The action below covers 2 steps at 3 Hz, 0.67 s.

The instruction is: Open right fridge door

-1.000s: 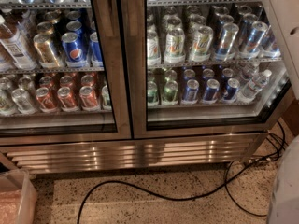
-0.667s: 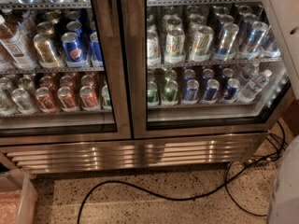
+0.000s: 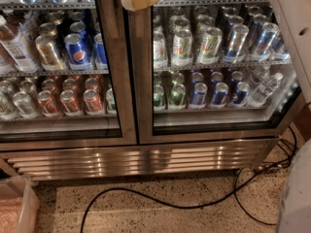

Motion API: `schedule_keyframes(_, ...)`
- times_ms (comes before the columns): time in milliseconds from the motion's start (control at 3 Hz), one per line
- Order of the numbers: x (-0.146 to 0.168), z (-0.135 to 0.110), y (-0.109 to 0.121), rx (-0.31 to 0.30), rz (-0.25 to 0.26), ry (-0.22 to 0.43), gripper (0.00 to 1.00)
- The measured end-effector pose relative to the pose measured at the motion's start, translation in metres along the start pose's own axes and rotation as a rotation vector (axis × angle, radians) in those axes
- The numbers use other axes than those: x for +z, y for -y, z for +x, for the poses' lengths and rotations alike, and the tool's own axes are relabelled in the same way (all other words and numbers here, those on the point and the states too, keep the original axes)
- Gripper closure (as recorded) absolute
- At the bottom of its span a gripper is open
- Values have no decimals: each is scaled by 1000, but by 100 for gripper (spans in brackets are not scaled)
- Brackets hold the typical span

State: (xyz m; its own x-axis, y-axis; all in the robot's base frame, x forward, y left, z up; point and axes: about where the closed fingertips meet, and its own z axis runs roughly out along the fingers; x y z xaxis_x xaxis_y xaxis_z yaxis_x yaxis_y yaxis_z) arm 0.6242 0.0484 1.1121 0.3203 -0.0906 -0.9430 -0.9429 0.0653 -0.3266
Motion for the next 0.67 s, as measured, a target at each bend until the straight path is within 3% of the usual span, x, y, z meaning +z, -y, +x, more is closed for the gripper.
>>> schedule_keyframes(667,2,-2,-7,0,0,0,0)
